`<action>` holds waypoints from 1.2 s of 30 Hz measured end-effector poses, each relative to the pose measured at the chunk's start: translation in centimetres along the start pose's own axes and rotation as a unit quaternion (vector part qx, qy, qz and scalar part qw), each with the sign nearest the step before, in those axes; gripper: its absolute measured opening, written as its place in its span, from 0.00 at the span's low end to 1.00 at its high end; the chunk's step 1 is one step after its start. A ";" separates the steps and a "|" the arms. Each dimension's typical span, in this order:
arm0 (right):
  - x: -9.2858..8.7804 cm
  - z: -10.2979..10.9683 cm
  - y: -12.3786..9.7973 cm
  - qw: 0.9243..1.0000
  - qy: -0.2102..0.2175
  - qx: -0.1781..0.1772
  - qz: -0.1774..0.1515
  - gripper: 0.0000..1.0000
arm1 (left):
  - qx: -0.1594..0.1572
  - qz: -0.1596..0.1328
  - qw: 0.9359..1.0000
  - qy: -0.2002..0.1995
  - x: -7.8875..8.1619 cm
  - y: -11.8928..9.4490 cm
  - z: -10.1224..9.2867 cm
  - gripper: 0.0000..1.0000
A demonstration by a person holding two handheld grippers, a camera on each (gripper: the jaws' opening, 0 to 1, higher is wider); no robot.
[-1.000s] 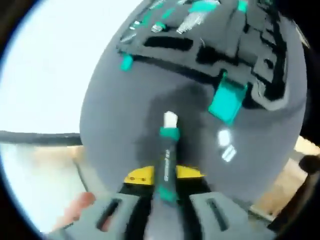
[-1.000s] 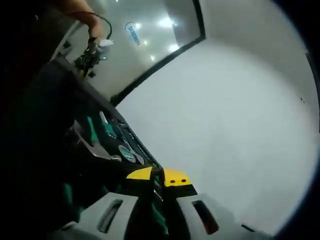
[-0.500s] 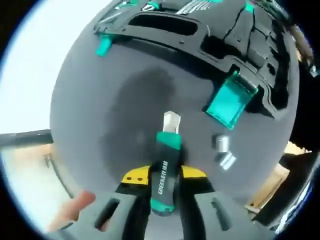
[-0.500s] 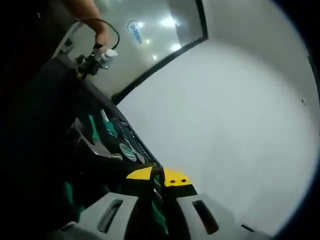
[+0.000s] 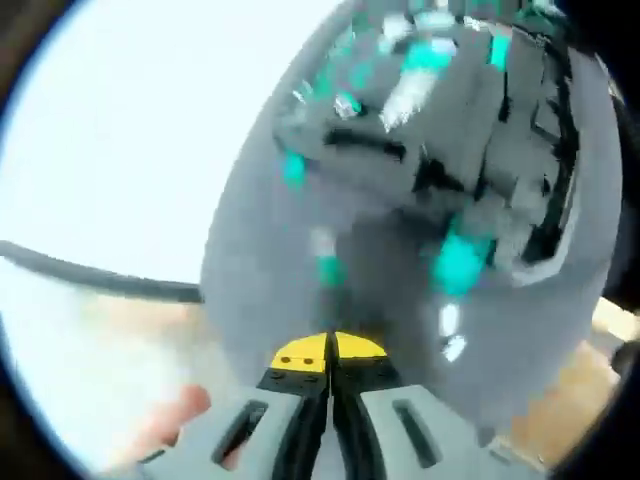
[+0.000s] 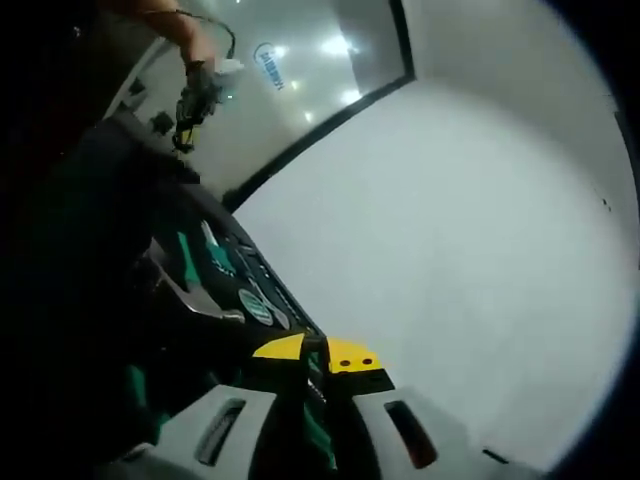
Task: Pick up the tools and put them into their designated positions in the toolbox.
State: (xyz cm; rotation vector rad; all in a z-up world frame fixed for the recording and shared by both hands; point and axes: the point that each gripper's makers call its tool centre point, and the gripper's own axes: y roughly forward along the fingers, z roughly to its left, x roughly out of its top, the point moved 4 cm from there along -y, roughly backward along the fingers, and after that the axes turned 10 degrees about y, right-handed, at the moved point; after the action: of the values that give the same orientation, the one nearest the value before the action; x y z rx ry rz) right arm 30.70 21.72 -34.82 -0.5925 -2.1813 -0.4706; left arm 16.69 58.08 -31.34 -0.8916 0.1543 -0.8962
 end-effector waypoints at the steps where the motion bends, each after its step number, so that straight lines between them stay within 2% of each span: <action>1: 0.0 0.0 0.1 1.000 -0.001 0.000 0.001 0.04 | 0.009 -0.010 1.000 -0.001 0.8 -0.5 0.0 0.00; 2: -0.1 0.0 0.1 1.000 -0.001 0.000 0.000 0.04 | 0.011 0.004 1.000 0.025 0.7 -0.2 -0.1 0.00; 5: -0.1 -0.1 0.0 1.000 0.001 -0.002 0.002 0.04 | 0.014 0.067 0.995 0.068 -1.2 1.1 0.2 0.00; 6: -0.1 -0.1 0.0 1.000 0.002 -0.003 0.003 0.04 | 0.012 0.075 0.995 0.065 -1.7 1.5 0.0 0.00; 7: -0.2 -0.1 0.0 1.000 0.002 -0.003 0.005 0.04 | 0.003 0.078 0.996 0.045 -2.2 2.2 -0.3 0.00; 9: -0.4 -0.1 0.2 1.000 0.002 -0.003 0.005 0.04 | 0.003 0.077 0.997 0.032 -2.8 3.9 0.6 0.02; 10: -0.4 -0.1 0.3 1.000 0.001 -0.002 0.004 0.04 | 0.001 0.071 0.997 0.020 -2.6 4.2 -0.1 0.05; 11: -0.4 0.0 0.4 1.000 0.000 0.000 0.004 0.04 | -0.011 0.071 0.997 0.005 -3.0 5.2 -0.3 0.10; 12: -0.3 0.1 0.4 1.000 -0.002 0.001 0.004 0.04 | -0.015 0.068 0.997 -0.019 -3.8 6.4 0.4 0.14; 14: -0.3 0.2 0.3 1.000 -0.004 0.003 0.003 0.04 | -0.019 0.050 0.997 -0.052 -3.9 7.7 1.0 0.21; 17: -0.3 0.1 0.4 1.000 -0.003 0.002 0.004 0.04 | -0.025 0.022 0.996 -0.082 -3.4 8.8 2.2 0.23; 19: -0.3 0.1 0.4 1.000 -0.004 0.001 0.004 0.04 | -0.040 0.025 0.995 -0.083 -3.0 9.4 2.4 0.24; 23: -0.2 0.2 0.3 1.000 -0.008 0.003 0.003 0.04 | -0.093 0.043 0.992 -0.076 -2.5 11.1 2.3 0.24; 25: -0.2 0.2 0.2 1.000 -0.007 0.002 0.003 0.04 | -0.126 0.054 0.987 -0.080 -2.4 12.1 1.9 0.24; 27: -0.3 0.0 0.2 1.000 -0.006 0.000 0.004 0.04 | -0.141 0.071 0.986 -0.058 -2.5 12.7 1.4 0.22; 30: -0.3 0.0 0.4 1.000 -0.006 0.000 0.003 0.04 | -0.150 0.088 0.984 -0.037 -2.1 12.9 1.8 0.21; 31: -0.3 0.1 0.4 1.000 -0.006 0.001 0.002 0.04 | -0.153 0.091 0.983 -0.034 -2.0 13.0 1.8 0.18; 33: -0.3 0.1 0.5 1.000 -0.007 0.002 0.001 0.04 | -0.148 0.099 0.983 -0.054 -2.2 13.0 2.0 0.16; 36: -0.7 0.0 1.2 1.000 -0.006 0.003 0.000 0.04 | -0.125 0.095 0.987 -0.042 -2.1 12.6 1.9 0.16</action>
State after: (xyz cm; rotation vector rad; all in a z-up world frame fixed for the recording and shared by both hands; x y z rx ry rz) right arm 31.77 22.51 -35.22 -0.5930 -2.1928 -0.4614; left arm 23.93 64.63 -39.76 -1.1270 0.2781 -0.6694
